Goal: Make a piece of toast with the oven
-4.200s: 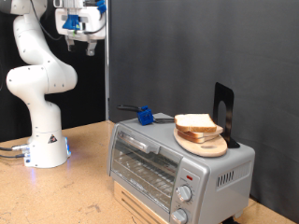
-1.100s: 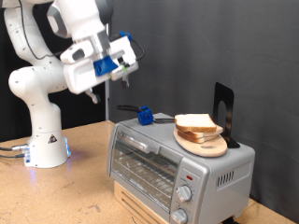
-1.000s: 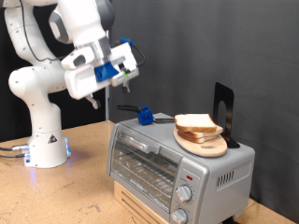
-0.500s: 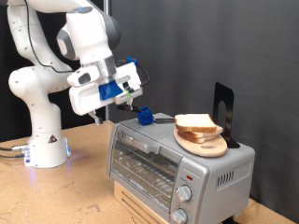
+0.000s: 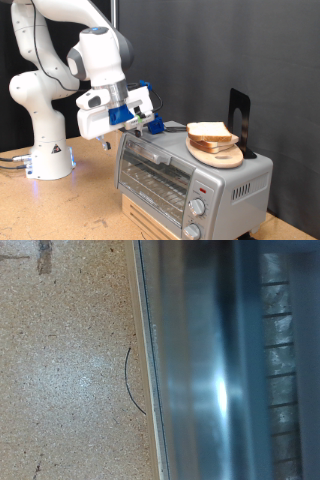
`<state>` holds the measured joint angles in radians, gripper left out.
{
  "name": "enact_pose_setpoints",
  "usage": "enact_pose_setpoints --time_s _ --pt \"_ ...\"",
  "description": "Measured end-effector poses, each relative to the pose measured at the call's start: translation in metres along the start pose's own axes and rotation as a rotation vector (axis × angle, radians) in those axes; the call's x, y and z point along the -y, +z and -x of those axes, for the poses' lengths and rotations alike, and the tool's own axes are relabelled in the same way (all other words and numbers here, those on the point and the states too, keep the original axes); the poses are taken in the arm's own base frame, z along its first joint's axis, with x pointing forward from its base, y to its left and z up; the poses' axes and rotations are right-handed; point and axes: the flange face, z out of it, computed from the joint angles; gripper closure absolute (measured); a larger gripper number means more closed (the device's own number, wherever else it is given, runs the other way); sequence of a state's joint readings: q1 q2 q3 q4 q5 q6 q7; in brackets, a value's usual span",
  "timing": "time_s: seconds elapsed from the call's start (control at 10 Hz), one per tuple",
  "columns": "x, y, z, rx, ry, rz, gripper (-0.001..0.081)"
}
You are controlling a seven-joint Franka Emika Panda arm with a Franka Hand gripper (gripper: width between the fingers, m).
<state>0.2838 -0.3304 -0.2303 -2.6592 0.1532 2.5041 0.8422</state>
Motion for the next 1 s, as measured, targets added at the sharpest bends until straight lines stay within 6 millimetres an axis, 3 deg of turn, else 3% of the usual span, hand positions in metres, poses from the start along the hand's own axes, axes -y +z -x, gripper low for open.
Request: enact_pose_setpoints --time_s 0.7,1.0 --pt "-0.001 0.008 -0.001 -0.022 -0.005 -0.004 0.0124" --pt "-0.009 0.004 -0.011 -0.053 -0.026 0.012 0.0124"
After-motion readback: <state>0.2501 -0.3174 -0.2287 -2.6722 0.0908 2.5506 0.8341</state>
